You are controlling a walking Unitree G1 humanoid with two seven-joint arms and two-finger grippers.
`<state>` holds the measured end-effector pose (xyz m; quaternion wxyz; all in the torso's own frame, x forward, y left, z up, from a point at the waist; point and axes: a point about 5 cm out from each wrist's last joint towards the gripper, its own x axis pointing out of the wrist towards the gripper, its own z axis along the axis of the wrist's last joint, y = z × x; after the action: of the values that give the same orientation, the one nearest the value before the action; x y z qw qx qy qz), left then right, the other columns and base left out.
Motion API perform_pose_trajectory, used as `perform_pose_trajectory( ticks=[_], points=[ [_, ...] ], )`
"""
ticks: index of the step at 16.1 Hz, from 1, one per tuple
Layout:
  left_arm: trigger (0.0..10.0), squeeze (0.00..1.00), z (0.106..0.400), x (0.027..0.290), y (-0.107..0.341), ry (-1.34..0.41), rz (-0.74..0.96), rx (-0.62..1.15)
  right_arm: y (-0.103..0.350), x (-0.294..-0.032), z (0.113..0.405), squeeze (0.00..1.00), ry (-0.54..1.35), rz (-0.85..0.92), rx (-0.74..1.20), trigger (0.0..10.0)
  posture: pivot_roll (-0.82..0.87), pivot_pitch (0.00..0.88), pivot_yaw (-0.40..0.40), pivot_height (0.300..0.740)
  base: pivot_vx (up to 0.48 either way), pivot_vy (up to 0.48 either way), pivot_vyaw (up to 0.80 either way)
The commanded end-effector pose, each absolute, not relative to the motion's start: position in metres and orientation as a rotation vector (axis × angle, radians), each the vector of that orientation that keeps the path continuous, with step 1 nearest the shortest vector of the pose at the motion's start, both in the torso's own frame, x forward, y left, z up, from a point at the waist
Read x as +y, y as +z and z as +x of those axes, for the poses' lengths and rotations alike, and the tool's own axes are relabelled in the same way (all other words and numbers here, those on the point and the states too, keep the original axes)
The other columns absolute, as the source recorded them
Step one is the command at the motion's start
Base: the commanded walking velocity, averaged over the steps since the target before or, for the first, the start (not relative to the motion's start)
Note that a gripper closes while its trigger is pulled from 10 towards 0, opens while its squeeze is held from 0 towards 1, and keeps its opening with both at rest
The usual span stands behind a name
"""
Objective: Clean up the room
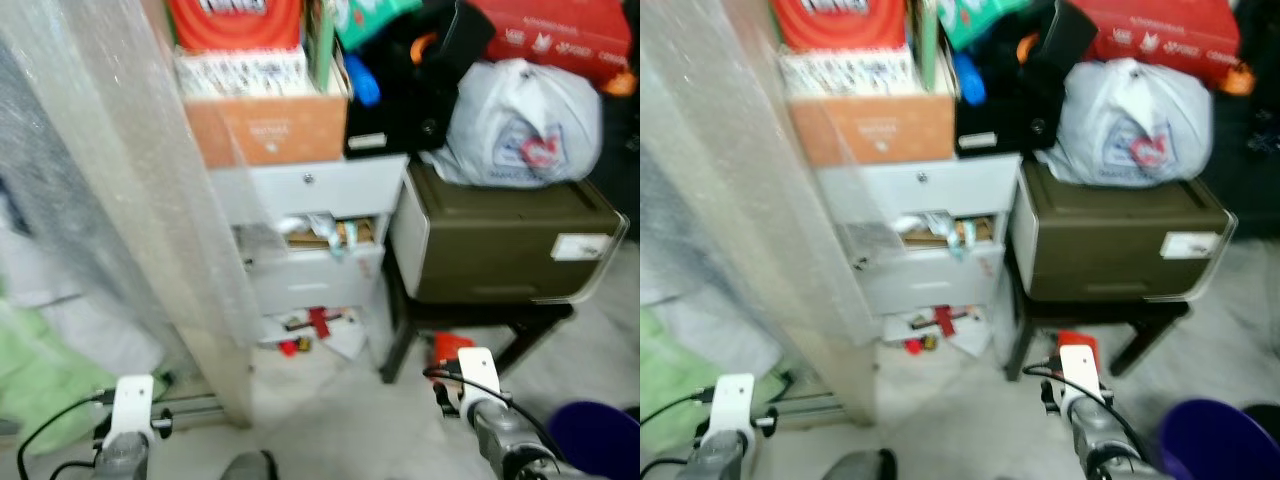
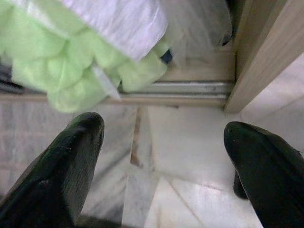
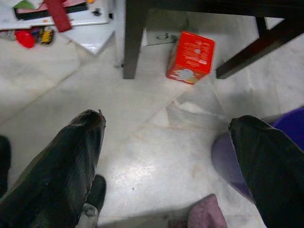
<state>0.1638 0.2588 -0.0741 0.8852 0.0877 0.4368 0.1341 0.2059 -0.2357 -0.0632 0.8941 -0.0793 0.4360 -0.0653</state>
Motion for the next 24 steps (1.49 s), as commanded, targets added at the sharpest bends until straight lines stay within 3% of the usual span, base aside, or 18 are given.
perform_pose_trajectory(
  ticks=[1, 7, 12, 16, 24],
  points=[
    [10.0, 0.00, 0.157, 0.265, -0.076, 0.280, 0.199, 0.946, -0.064, -0.238, 0.204, 0.00, -0.146, -0.158, 0.913, 10.0, -0.06, 0.000, 0.000, 0.740, 0.000, 0.000, 0.80],
    [10.0, 0.00, 0.162, 0.252, -0.080, 0.242, 0.178, 0.994, -0.063, -0.244, 0.202, 0.00, -0.165, -0.172, 0.911, 10.0, -0.07, 0.000, 0.003, 0.740, 0.000, 0.000, 0.75],
    [10.0, 0.00, 0.161, 0.252, -0.080, 0.197, 0.210, 0.996, -0.064, -0.239, 0.203, 0.00, -0.170, -0.150, 0.900, 10.0, -0.08, 0.000, 0.009, 0.740, 0.000, 0.000, 0.00],
    [10.0, 0.00, 0.159, 0.250, -0.081, 0.194, 0.206, 0.997, -0.064, -0.239, 0.203, 0.00, -0.174, -0.152, 0.905, 10.0, -0.08, 0.000, 0.009, 0.740, 0.000, 0.401, -0.45],
    [10.0, 0.00, 0.159, 0.253, -0.081, 0.185, 0.220, 0.998, -0.064, -0.237, 0.204, 0.00, -0.167, -0.159, 0.893, 10.0, -0.08, 0.000, 0.012, 0.740, 0.000, 0.450, 0.00]
  ],
)
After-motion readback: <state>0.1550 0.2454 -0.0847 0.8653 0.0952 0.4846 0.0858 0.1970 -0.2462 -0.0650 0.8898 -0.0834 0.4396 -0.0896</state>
